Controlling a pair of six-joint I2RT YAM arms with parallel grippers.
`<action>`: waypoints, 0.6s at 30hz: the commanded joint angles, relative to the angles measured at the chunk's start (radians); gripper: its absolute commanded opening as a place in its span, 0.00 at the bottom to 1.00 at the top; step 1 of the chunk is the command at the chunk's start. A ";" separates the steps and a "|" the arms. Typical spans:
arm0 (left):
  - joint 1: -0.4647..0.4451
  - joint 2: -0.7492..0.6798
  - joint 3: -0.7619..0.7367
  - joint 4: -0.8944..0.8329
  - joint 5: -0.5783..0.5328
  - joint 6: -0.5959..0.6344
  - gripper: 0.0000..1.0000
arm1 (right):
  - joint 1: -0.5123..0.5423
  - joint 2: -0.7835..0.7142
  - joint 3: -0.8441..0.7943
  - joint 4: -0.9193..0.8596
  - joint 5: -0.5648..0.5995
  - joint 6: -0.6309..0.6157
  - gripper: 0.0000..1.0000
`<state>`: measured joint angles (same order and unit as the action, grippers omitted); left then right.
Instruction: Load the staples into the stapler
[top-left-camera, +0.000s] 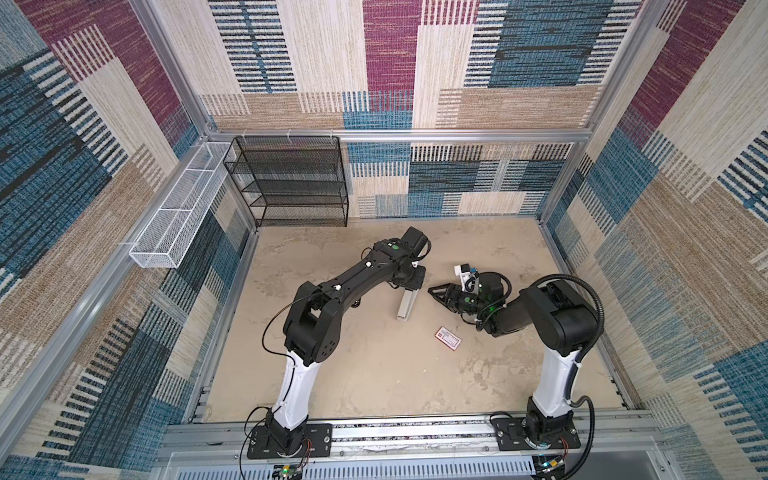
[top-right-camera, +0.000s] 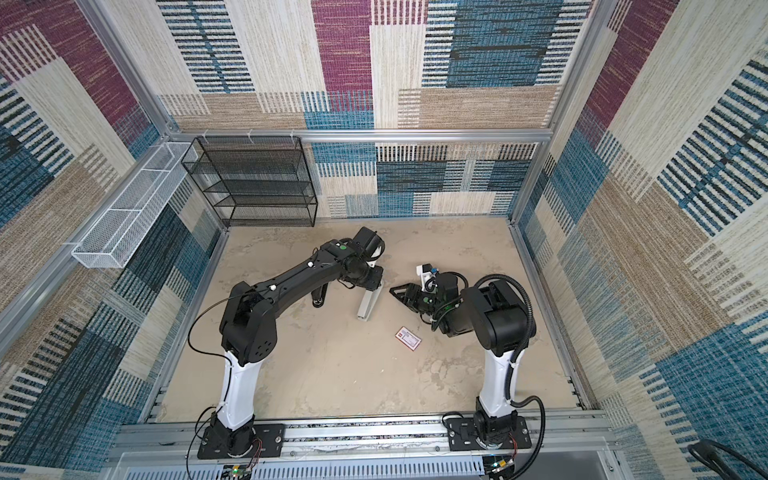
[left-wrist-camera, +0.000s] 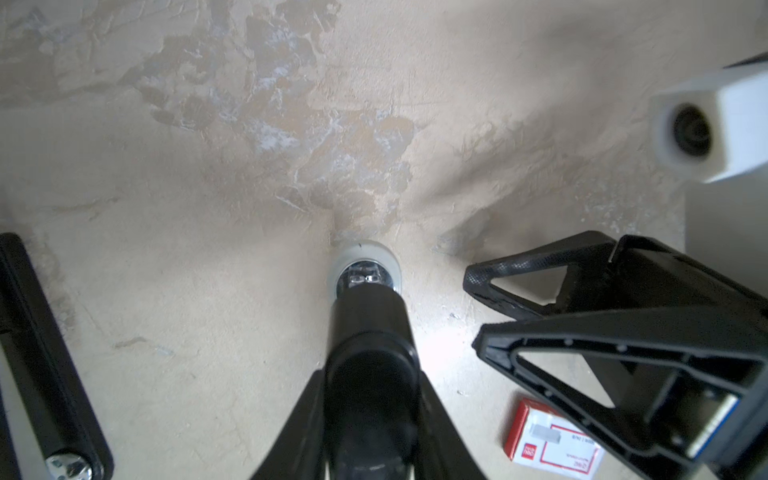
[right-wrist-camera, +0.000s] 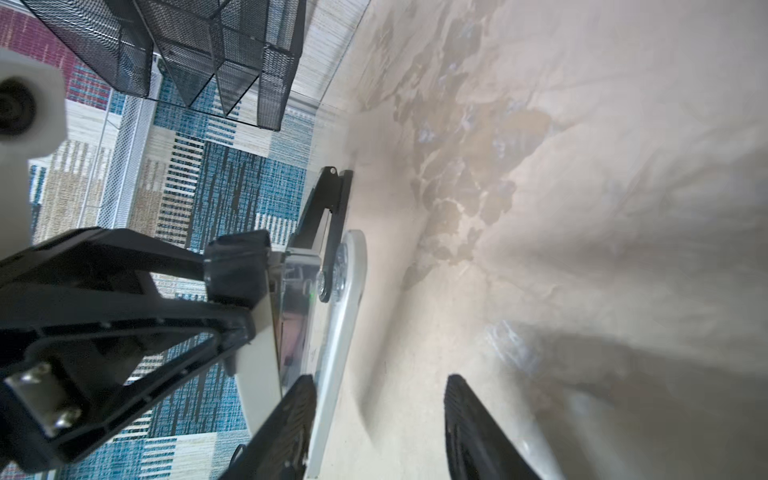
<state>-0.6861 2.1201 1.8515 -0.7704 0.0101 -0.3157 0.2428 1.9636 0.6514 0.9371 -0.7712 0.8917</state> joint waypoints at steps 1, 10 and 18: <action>-0.002 -0.018 -0.011 0.054 0.030 -0.017 0.00 | 0.000 0.035 0.018 0.103 -0.056 0.062 0.52; -0.011 -0.032 -0.015 0.075 0.063 -0.030 0.00 | 0.007 0.084 0.068 0.137 -0.097 0.090 0.51; -0.023 -0.029 -0.011 0.086 0.074 -0.043 0.00 | 0.015 0.118 0.100 0.129 -0.098 0.104 0.47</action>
<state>-0.7067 2.0991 1.8309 -0.7315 0.0601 -0.3233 0.2539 2.0716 0.7414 1.0313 -0.8528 0.9783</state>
